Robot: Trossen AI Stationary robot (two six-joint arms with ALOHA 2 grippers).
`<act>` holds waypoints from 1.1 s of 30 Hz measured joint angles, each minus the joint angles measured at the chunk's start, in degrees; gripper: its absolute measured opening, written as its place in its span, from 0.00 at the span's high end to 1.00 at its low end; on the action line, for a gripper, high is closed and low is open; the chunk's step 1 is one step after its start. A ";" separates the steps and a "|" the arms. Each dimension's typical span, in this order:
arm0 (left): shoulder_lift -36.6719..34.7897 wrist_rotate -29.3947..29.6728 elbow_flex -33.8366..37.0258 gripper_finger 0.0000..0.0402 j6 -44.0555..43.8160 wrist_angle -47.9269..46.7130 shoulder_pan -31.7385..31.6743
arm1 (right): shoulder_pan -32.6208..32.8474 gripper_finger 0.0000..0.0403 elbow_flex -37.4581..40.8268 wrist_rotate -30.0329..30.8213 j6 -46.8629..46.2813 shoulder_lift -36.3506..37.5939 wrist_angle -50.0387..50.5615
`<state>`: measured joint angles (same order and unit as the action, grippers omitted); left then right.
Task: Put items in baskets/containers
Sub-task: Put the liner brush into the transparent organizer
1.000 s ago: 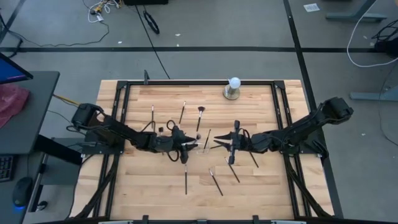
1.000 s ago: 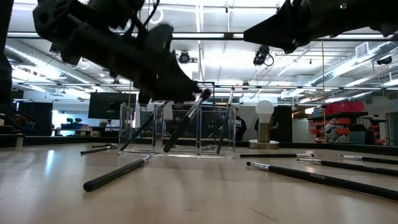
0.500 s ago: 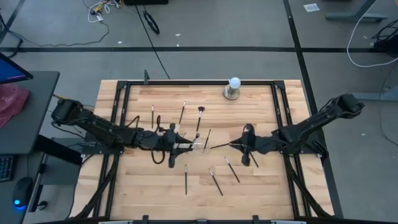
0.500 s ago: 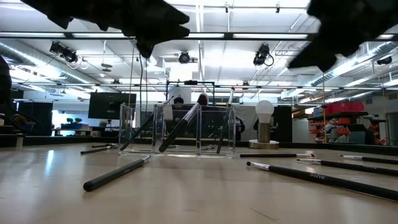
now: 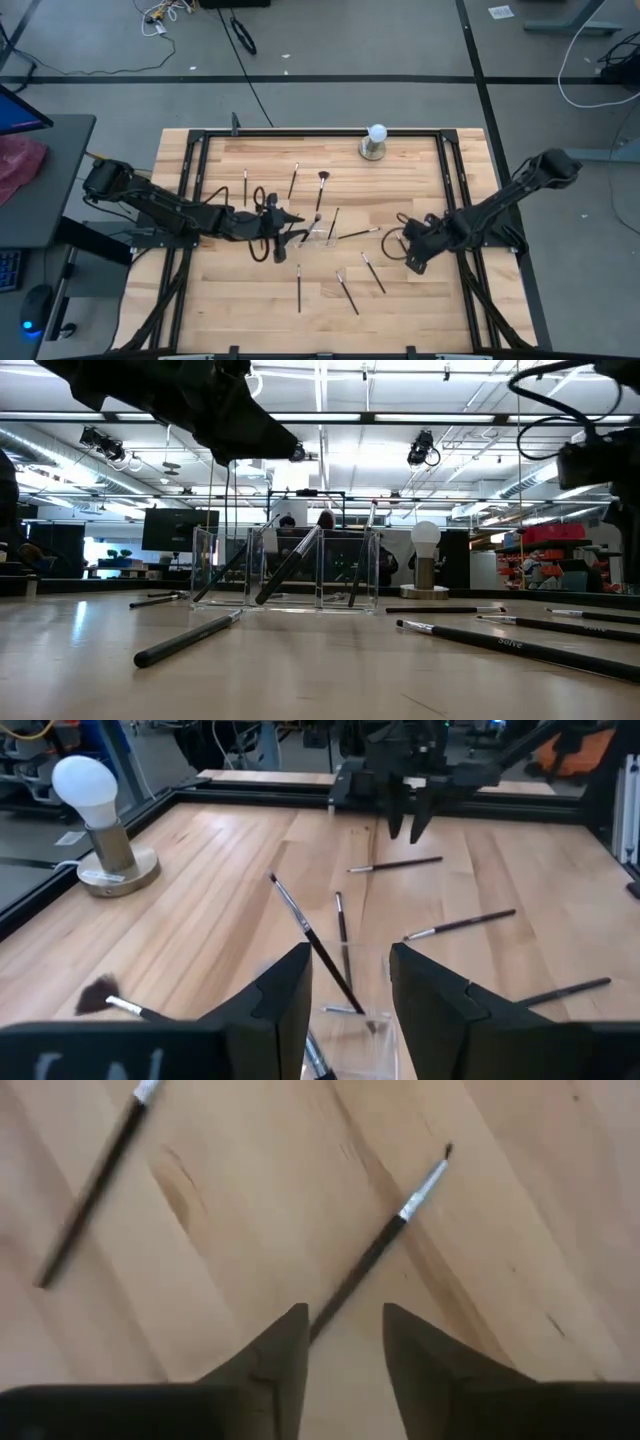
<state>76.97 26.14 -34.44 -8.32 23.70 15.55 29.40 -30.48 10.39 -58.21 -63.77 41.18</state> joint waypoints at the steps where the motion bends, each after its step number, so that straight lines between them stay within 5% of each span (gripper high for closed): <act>1: 0.00 0.01 0.00 0.66 0.00 -0.14 0.08 | 1.19 0.65 0.00 1.56 -0.86 -1.04 -0.02; 10: 0.02 1.16 0.00 0.66 1.33 -0.22 0.07 | 9.05 0.62 -0.02 20.99 -11.38 -12.87 -3.84; 23: 0.00 1.26 0.00 0.66 1.20 -0.79 0.15 | 14.90 0.70 -0.16 29.21 -24.08 -29.06 -8.27; 28: 0.02 1.25 0.00 0.66 1.09 -1.33 0.46 | 19.67 0.77 4.22 33.65 -36.10 -29.53 -12.94; 33: 0.02 1.26 0.00 0.66 0.61 -1.32 0.46 | 22.10 0.83 8.07 38.68 -36.25 -29.70 -19.36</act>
<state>76.99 27.40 -34.44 -7.71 22.39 16.01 51.51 -22.41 49.06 -94.47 -93.47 21.82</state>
